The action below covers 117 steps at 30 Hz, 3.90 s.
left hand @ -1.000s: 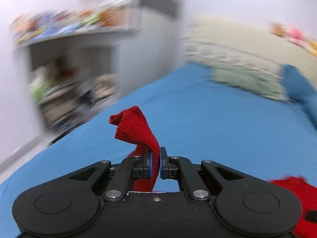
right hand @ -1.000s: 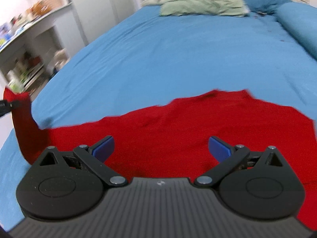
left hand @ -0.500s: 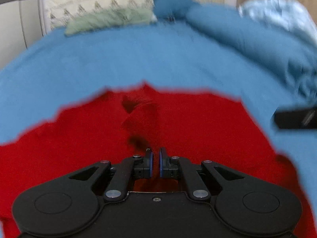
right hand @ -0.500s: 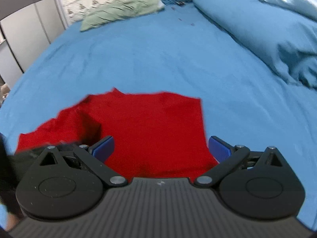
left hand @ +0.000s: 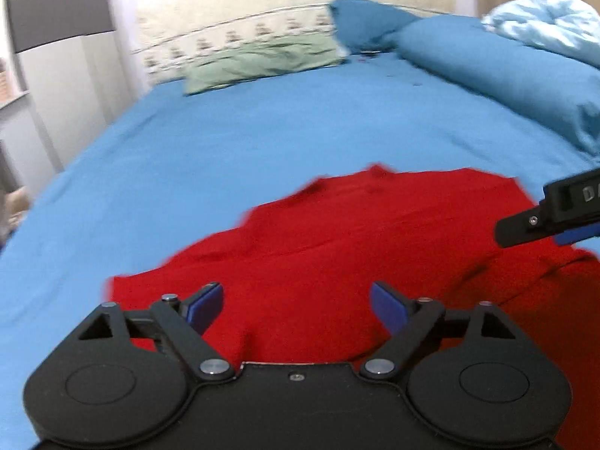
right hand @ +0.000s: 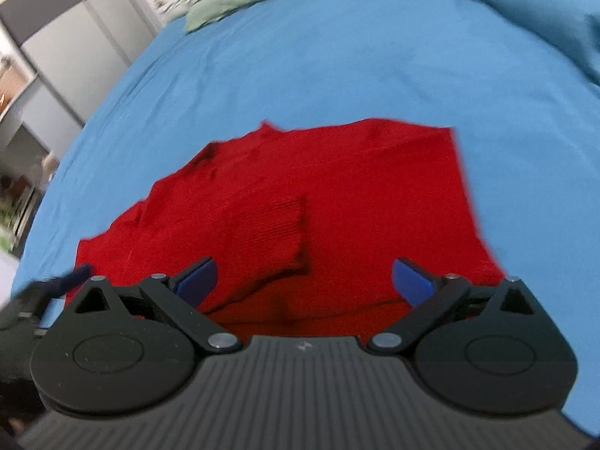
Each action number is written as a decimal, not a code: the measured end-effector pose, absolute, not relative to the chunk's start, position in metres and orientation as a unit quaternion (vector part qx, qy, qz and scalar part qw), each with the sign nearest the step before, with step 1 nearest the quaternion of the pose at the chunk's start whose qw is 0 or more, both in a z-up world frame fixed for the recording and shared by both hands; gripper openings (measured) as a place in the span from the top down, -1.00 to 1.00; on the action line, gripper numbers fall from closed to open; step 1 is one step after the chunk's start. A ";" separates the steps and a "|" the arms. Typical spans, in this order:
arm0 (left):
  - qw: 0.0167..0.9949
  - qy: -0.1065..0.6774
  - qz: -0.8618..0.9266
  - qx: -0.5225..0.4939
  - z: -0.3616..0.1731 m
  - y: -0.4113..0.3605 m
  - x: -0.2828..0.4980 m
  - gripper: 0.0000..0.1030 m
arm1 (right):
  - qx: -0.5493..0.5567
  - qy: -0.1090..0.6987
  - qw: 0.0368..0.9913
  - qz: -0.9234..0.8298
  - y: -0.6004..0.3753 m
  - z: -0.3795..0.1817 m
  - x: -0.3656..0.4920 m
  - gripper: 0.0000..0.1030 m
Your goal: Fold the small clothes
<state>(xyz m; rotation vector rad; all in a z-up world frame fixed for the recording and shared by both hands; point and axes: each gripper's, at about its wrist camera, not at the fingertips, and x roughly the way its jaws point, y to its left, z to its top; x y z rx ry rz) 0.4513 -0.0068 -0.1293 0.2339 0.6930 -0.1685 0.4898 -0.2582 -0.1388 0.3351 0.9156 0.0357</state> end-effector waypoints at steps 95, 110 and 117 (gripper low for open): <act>0.873 0.486 -0.033 0.002 -0.167 0.111 0.156 -0.09 | 0.047 0.476 0.874 -0.089 -0.298 -0.165 0.104 -0.67; 0.867 0.496 -0.040 0.028 -0.173 0.090 0.164 0.80 | 0.054 0.497 0.862 -0.083 -0.296 -0.184 0.118 0.15; 0.862 0.506 -0.030 0.018 -0.166 0.086 0.169 0.88 | 0.081 0.504 0.855 -0.089 -0.301 -0.178 0.120 0.60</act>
